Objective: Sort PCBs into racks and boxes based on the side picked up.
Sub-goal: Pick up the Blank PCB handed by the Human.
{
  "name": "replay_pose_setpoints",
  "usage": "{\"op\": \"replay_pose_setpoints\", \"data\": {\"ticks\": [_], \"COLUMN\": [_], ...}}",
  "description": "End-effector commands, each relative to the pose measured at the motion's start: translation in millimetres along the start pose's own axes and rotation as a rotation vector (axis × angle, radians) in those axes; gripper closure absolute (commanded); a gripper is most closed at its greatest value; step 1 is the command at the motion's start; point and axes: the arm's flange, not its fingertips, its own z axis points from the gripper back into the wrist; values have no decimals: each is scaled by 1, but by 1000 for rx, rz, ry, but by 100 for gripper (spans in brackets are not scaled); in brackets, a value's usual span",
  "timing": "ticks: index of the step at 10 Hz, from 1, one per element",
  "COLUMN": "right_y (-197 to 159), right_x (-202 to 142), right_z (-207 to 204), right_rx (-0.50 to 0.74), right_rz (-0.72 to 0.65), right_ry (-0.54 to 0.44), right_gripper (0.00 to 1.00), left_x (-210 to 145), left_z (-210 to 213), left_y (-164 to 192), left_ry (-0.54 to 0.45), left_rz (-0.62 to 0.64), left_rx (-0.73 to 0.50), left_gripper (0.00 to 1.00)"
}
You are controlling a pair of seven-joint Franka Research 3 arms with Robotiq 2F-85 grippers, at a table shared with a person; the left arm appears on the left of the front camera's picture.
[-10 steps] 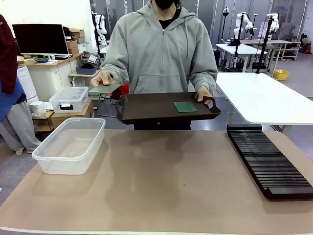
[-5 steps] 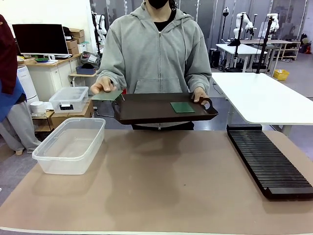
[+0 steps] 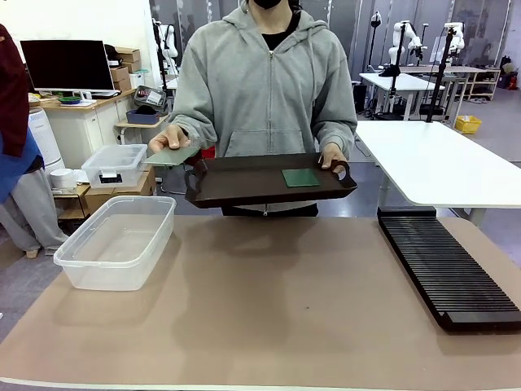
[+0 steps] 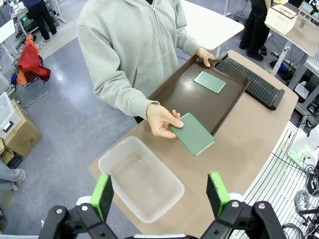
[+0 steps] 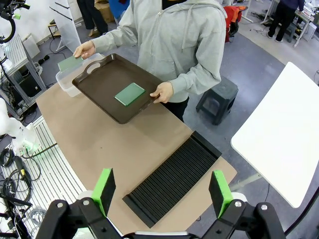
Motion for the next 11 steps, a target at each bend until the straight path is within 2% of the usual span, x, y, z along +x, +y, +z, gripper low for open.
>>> {"op": "replay_pose_setpoints", "data": {"ticks": [1, 5, 9, 11], "right_y": [3, 3, 3, 3], "right_x": [0, 0, 0, 0], "right_z": [0, 0, 0, 0], "right_rx": [15, 15, 15, 15], "right_rz": [6, 6, 6, 6], "right_ry": [-7, -7, -7, -7], "right_gripper": [0, 0, 0, 0], "left_x": [1, 0, -6, -18], "left_z": [0, 0, -30, -62], "left_y": [0, 0, 10, 15], "left_ry": [7, 0, 238, 303], "left_rz": [-2, 0, 315, 444], "left_rx": [-5, 0, -293, -351], "left_gripper": [0, 0, 0, 0]}}
